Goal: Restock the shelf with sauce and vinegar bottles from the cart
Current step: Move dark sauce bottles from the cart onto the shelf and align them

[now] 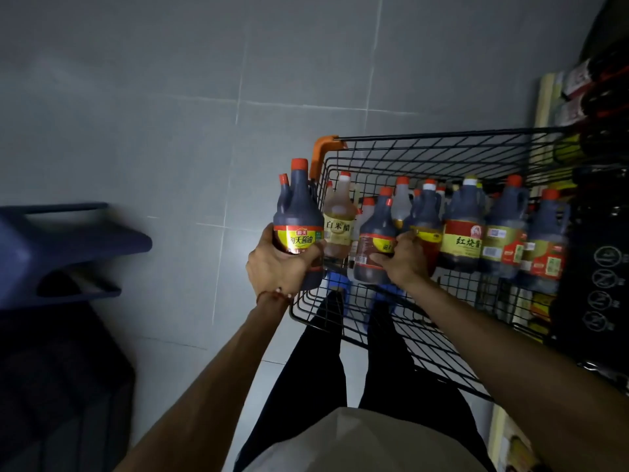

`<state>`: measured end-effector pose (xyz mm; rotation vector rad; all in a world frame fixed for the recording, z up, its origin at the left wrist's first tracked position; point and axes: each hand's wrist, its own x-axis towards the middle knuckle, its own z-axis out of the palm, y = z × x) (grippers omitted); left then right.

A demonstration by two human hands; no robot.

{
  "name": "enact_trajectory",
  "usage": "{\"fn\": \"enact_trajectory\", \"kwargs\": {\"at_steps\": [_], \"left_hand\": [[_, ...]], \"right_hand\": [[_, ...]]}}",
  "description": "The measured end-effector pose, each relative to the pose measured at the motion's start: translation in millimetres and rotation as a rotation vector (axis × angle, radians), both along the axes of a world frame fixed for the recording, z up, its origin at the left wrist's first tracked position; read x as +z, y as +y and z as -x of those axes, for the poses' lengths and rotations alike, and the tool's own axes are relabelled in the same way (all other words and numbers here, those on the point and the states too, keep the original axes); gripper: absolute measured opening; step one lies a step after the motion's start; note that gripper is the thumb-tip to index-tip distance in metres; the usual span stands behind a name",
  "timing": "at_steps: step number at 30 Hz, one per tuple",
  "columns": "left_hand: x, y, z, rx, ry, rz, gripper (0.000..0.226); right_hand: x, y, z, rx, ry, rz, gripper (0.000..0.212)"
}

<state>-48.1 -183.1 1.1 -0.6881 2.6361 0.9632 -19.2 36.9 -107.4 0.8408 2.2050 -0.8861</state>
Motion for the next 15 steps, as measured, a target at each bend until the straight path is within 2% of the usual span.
{"fn": "enact_trajectory", "kwargs": {"at_steps": [5,6,8,10,15], "left_hand": [[0,-19,-3,0.01,0.013,0.024,0.079],[0,-22,-3,0.009,0.013,0.032,0.079],[-1,-28,-4,0.003,0.003,0.048,0.079],[-3,-34,-5,-0.005,-0.012,0.046,0.082],[-14,-47,-3,-0.002,-0.022,0.04,0.088]], "right_hand": [[4,-17,7,-0.076,-0.016,0.043,0.089],[1,-20,9,-0.111,-0.023,0.098,0.087],[-3,-28,12,-0.158,-0.072,0.246,0.064],[-11,-35,13,-0.176,-0.091,0.31,0.045],[-21,-48,21,-0.288,-0.106,0.347,0.058]]}}
